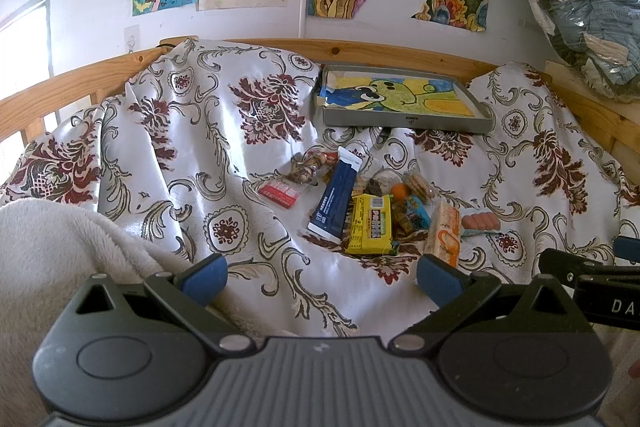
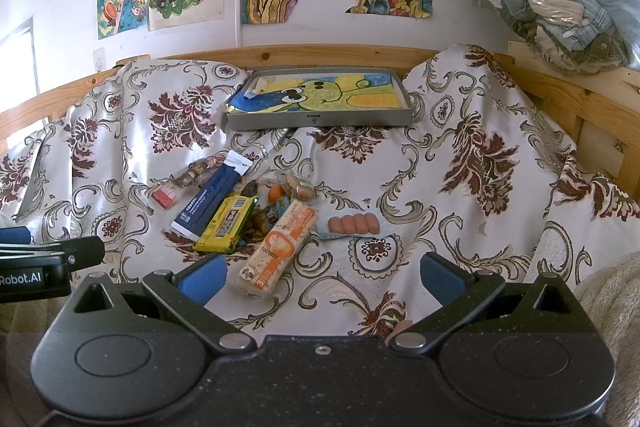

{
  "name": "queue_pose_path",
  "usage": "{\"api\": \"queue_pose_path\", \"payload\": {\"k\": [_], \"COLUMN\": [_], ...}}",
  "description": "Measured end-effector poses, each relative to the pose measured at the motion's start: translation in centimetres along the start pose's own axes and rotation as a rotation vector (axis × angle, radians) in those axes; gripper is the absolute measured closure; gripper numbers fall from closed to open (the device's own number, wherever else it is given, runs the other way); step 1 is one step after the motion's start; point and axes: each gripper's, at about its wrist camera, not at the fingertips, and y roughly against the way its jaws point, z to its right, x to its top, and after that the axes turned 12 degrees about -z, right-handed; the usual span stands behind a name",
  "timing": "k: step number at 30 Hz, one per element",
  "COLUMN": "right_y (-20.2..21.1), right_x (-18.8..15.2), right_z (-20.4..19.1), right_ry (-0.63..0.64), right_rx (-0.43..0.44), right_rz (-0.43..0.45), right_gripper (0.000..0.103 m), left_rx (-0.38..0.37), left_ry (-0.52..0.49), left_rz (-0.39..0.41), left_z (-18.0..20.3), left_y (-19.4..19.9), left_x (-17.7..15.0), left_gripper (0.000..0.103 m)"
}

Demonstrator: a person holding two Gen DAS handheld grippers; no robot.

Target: Organize snacks

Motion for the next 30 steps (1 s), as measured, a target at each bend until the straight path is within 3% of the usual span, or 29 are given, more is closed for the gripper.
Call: {"api": "queue_pose_path", "payload": {"k": [23, 30], "right_y": [0.4, 0.4], "right_x": [0.3, 1.1], "right_z": [0.2, 0.8], "right_ry": [-0.012, -0.06], "right_rx": [0.007, 0.03], "right_rz": [0.01, 0.001], "right_gripper": [0.001, 0.001], "left_rx": [-0.02, -0.03], "left_ry": [0.016, 0.034], "left_rz": [-0.006, -0.019], "left_z": [-0.4, -0.6], "left_y": [-0.2, -1.0], "left_x": [0.1, 1.8], "left_gripper": [0.0, 0.0]}}
